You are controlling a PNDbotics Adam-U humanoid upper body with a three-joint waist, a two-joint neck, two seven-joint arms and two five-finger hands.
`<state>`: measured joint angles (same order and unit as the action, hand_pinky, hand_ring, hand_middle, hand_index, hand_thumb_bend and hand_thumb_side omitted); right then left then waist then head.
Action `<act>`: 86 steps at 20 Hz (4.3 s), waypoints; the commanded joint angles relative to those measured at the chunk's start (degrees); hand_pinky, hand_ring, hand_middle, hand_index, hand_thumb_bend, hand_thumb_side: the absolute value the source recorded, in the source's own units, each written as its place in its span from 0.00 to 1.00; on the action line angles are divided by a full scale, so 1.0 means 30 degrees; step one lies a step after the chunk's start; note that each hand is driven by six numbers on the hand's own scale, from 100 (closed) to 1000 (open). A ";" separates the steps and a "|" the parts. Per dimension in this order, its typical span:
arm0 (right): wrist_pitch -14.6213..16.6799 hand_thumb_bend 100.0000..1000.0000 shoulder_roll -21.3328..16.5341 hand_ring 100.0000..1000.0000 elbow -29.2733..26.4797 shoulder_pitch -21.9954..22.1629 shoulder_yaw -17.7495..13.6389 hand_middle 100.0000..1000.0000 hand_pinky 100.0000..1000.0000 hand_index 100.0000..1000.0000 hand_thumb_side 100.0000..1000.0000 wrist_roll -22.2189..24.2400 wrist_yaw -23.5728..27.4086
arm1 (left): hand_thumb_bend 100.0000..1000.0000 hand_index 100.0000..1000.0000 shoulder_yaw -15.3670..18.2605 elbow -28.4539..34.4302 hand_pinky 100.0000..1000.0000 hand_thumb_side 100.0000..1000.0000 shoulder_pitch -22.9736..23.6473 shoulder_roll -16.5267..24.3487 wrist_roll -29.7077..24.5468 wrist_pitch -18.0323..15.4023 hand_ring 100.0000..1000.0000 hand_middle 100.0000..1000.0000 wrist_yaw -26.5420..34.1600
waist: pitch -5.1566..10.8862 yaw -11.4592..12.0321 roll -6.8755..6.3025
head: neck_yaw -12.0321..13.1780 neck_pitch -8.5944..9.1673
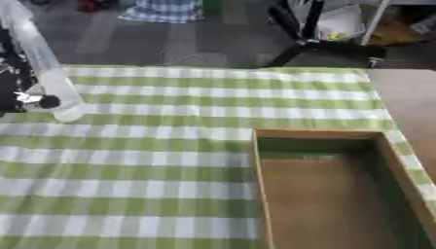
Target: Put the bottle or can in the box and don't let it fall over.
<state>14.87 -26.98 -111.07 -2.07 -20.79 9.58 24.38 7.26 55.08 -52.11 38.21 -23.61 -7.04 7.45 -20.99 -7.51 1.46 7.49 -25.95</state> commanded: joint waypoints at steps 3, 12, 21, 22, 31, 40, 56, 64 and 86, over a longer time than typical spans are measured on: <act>0.0042 0.00 -0.0365 1.00 -0.0069 -0.0166 -0.0131 1.00 0.91 1.00 0.56 0.0150 -0.0113 | 0.96 1.00 0.0112 -0.0045 0.99 0.13 -0.0685 0.0319 0.0153 -0.0208 1.00 0.93 -0.0430 | 0.0182 -0.0126 -0.0054 | 0.0169 0.0327; 0.0000 0.00 -0.0192 1.00 0.0058 -0.0175 -0.0184 1.00 0.91 1.00 0.56 0.0239 -0.0265 | 0.97 0.92 0.0069 -0.0165 0.95 0.02 -0.0721 0.0320 0.1395 -0.0385 0.98 0.80 -0.1438 | 0.0065 -0.0033 -0.0037 | 0.0235 0.0259; 0.0027 0.00 -0.0086 1.00 0.0165 -0.0115 -0.0229 1.00 0.91 1.00 0.56 0.0316 -0.0323 | 0.96 0.84 0.0114 -0.0586 0.94 0.00 -0.0529 0.0194 0.1575 0.0047 0.94 0.68 -0.1389 | 0.0056 -0.0044 0.0046 | 0.0367 0.0227; 0.0033 0.00 -0.0082 1.00 0.0177 -0.0109 -0.0234 1.00 0.91 1.00 0.56 0.0317 -0.0318 | 0.96 0.82 0.0140 -0.0642 0.95 0.00 -0.0529 0.0188 0.1563 0.0132 0.94 0.68 -0.1342 | 0.0062 -0.0051 0.0053 | 0.0392 0.0232; 0.0046 0.00 -0.0037 1.00 0.0263 -0.0116 -0.0253 1.00 0.91 1.00 0.56 0.0408 -0.0278 | 0.81 0.69 0.0325 -0.1085 0.96 0.00 -0.0684 0.0127 0.2276 0.0617 0.89 0.55 -0.1225 | 0.0053 -0.0128 0.0070 | 0.0642 0.0268; 0.0041 0.00 -0.0028 1.00 0.0416 -0.0222 -0.0283 1.00 0.91 1.00 0.56 0.0514 -0.0304 | 1.00 0.92 0.0228 -0.1237 1.00 0.00 -0.0779 0.0194 0.2113 0.0387 1.00 0.83 -0.1084 | 0.0006 -0.0169 0.0045 | 0.0668 0.0361; 0.0013 0.00 -0.0048 1.00 0.0524 -0.0333 -0.0309 1.00 0.91 1.00 0.56 0.0651 -0.0281 | 1.00 0.95 0.0484 -0.1727 1.00 0.00 -0.1137 0.0550 0.2127 -0.0146 1.00 0.85 -0.1214 | -0.0068 -0.0326 -0.0090 | 0.0653 0.0458; 0.0038 0.00 0.0006 1.00 0.0599 -0.0349 -0.0326 1.00 0.91 1.00 0.56 0.0725 -0.0333 | 1.00 0.93 0.0556 -0.1539 1.00 0.00 -0.1431 0.0406 0.2039 0.0916 1.00 0.83 -0.0049 | -0.0141 -0.0381 -0.0078 | 0.0682 0.0389; 0.0072 0.00 0.0025 1.00 0.0763 -0.0532 -0.0327 1.00 0.91 1.00 0.56 0.0975 -0.0283 | 0.66 0.75 0.0631 -0.1760 0.95 0.00 -0.1754 0.0173 0.3342 0.1794 0.89 0.56 0.0675 | -0.0267 -0.0623 -0.0062 | 0.1025 0.0833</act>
<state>15.00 -25.93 -108.53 -3.52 -21.13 12.34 23.70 8.69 49.20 -56.07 37.39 -14.14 -1.64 8.88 -22.79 -9.26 1.24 10.47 -24.31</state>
